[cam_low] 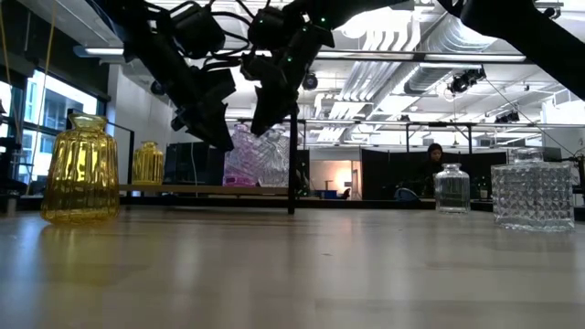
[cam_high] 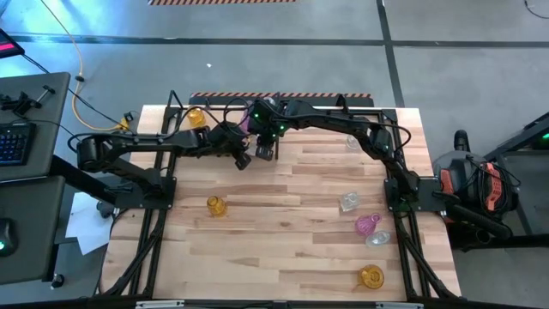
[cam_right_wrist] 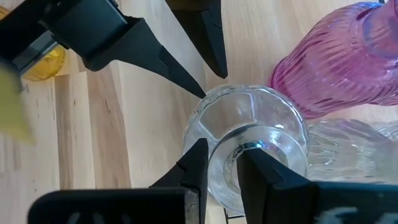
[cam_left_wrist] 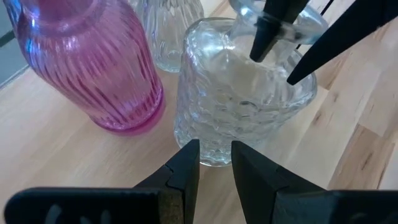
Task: Sort vases onto shelf
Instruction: Put the transparent vase on the shelf aligned with the other transparent vases
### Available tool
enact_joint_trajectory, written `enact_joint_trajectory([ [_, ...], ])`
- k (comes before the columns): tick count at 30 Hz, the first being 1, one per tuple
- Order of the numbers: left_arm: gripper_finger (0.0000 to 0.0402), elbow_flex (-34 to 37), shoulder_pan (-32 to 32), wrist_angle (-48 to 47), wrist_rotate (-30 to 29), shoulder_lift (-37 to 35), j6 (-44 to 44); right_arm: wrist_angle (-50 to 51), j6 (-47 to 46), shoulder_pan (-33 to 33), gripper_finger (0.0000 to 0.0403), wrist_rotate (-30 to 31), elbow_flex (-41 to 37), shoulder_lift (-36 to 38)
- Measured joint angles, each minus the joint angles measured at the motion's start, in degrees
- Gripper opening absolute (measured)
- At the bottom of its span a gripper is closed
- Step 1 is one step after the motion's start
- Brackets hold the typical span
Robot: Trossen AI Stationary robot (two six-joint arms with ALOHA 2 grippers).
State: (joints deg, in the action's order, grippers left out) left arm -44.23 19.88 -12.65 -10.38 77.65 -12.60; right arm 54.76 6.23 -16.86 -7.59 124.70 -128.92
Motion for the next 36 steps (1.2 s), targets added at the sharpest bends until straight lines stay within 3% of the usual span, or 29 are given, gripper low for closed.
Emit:
enact_joint_trajectory([
  [13,0.0087,0.00,0.24,2.32,-0.38,2.44,0.74,0.69,0.27,-0.09,0.0045,0.02,0.00,-0.09],
  [25,0.0087,0.00,0.42,2.10,-0.66,2.49,0.70,-1.12,-0.21,-0.07,0.0087,-0.69,-0.02,-0.09],
  [36,0.0087,-0.02,0.42,1.97,-0.18,2.51,-0.23,-0.67,-0.84,-0.07,0.0095,-1.73,0.22,-0.11],
])
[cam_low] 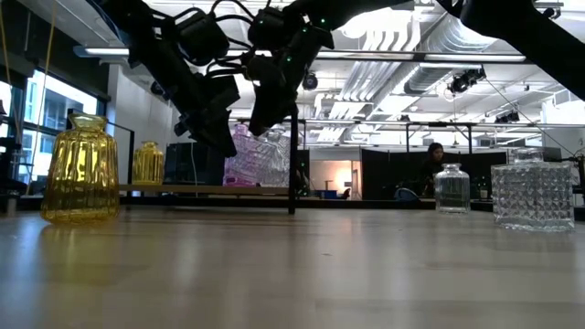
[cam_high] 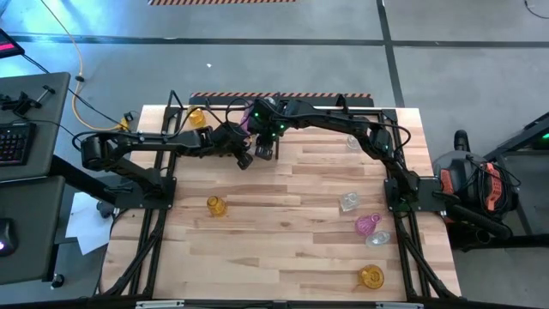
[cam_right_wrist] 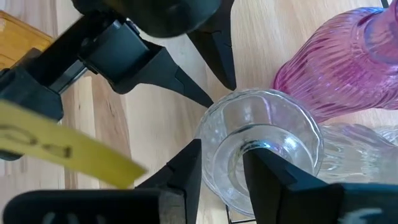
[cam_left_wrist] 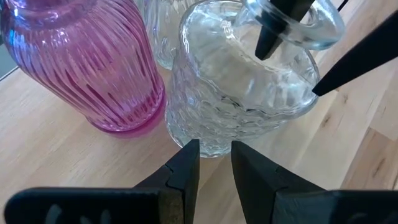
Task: Sort vases onto shelf
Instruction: Put the transparent vase on the shelf aligned with the other transparent vases
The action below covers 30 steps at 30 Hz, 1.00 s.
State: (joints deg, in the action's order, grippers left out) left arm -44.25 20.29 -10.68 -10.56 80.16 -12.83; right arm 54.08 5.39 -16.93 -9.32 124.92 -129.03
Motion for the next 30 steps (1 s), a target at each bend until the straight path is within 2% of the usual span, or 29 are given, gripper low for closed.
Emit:
enact_joint_trajectory([
  [10,0.0087,-0.15,0.00,-0.24,0.54,-0.02,-0.12,1.40,-0.02,0.07,0.0095,-0.33,2.84,-0.11],
  [21,0.0087,-0.17,-0.02,-0.53,1.71,0.00,-0.50,3.53,-1.67,-0.31,0.0095,-1.82,2.62,-0.09],
  [30,0.0087,-0.17,-0.02,0.02,1.89,0.02,-0.65,3.48,-1.66,-0.36,0.0095,-0.34,2.60,-0.04],
])
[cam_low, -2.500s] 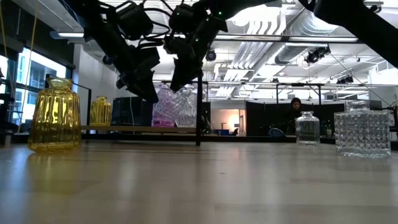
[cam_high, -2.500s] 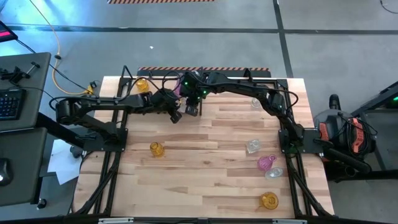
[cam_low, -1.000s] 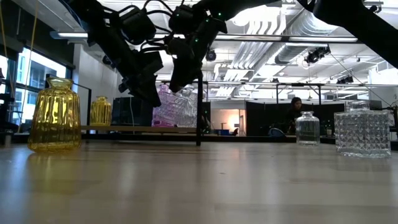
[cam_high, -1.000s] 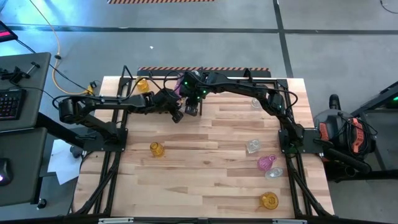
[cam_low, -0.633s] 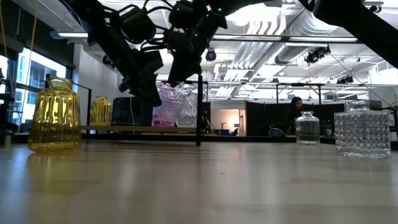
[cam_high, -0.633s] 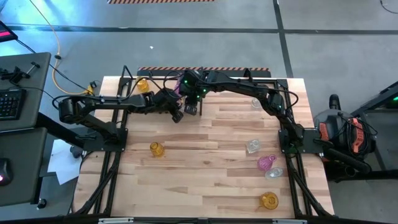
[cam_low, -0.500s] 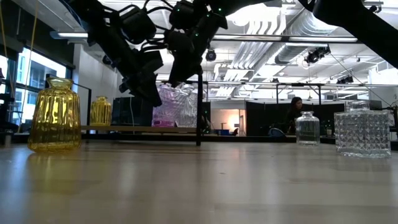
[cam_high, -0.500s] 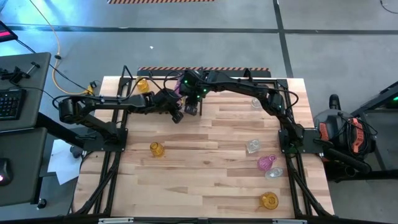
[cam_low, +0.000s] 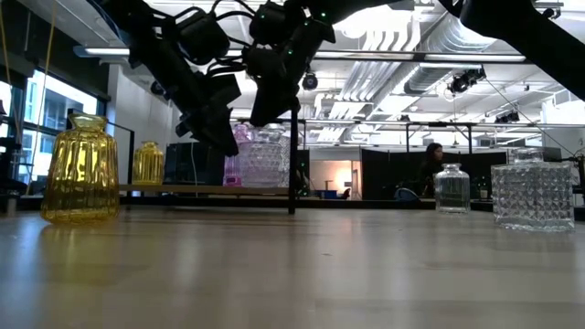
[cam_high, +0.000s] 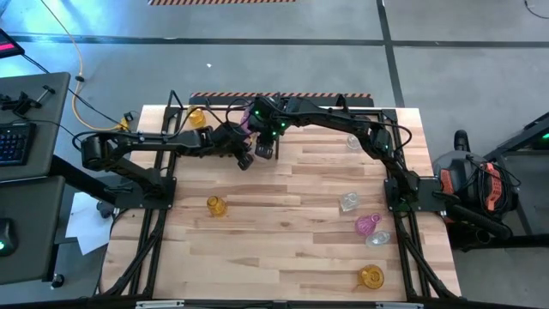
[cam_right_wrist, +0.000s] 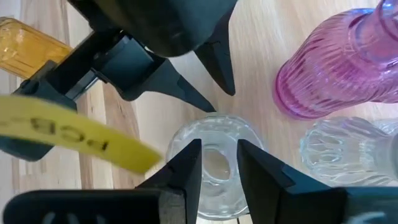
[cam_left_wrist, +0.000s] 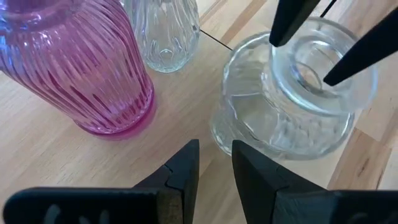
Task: Sort vases onto shelf
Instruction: Put the transparent vase on the shelf aligned with the other transparent vases
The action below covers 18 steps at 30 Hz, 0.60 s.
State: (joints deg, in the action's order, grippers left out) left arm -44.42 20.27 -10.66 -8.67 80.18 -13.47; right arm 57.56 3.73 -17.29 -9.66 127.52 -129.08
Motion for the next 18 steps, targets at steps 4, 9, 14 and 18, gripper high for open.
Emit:
enact_joint_trajectory([
  [4,0.0087,0.00,0.01,0.25,0.00,0.00,-0.78,0.02,0.17,-0.32,0.0095,0.14,-0.04,0.00],
  [9,0.0087,0.02,0.02,0.29,0.00,0.00,-1.22,0.09,0.37,-0.67,0.0095,0.26,-0.09,0.00],
  [14,0.0087,0.02,-0.12,-0.44,0.98,-0.01,-1.48,0.55,-0.39,-0.68,0.0095,-0.32,-0.09,0.00],
  [18,0.0087,0.09,-1.44,-1.85,1.20,-0.87,-0.81,2.89,-1.67,0.48,0.0095,-0.69,-0.09,0.05],
])
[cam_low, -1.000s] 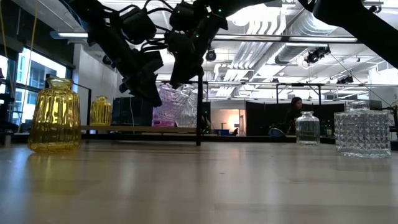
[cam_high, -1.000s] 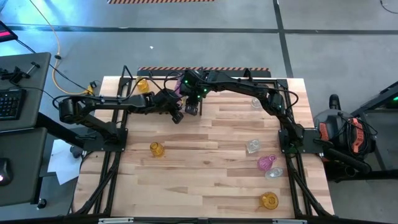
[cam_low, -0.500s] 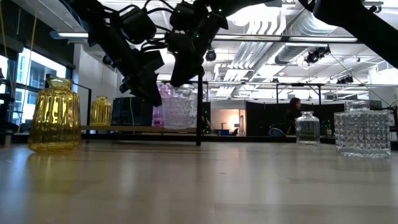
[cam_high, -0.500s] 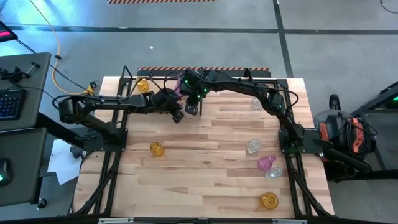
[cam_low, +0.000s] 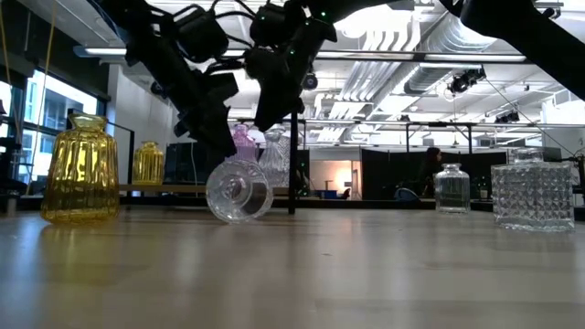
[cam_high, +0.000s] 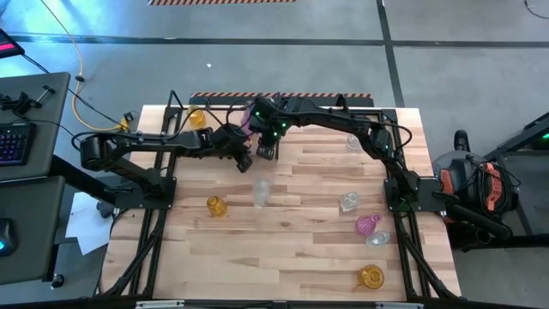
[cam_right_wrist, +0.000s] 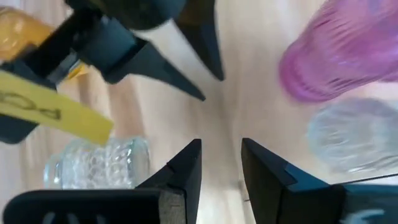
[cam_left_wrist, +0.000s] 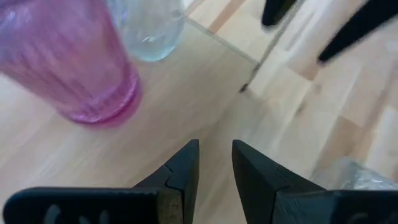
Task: Sort vases onto shelf
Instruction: Put the transparent vase on the shelf aligned with the other transparent vases
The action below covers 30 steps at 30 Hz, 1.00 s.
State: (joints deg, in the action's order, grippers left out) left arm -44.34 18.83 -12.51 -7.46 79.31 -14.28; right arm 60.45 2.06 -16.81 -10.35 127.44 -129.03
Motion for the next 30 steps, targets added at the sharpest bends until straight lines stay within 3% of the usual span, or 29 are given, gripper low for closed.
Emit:
enact_joint_trajectory([
  [9,0.0087,0.05,-4.18,-6.99,0.11,-12.46,-0.38,6.14,-8.44,7.09,0.0095,2.70,0.00,0.25],
  [18,0.0087,0.02,-4.66,-24.82,-1.87,-32.07,-5.03,1.44,-26.67,16.77,0.0095,19.21,-0.11,0.23],
  [23,0.0087,0.02,-4.60,-32.42,-5.11,-39.82,-5.07,-0.68,-40.06,18.92,0.0095,18.89,-0.11,0.23],
  [30,0.0087,0.02,-4.61,-38.48,0.57,-48.71,-4.82,-6.71,-52.64,21.77,0.0095,15.23,-0.11,0.23],
])
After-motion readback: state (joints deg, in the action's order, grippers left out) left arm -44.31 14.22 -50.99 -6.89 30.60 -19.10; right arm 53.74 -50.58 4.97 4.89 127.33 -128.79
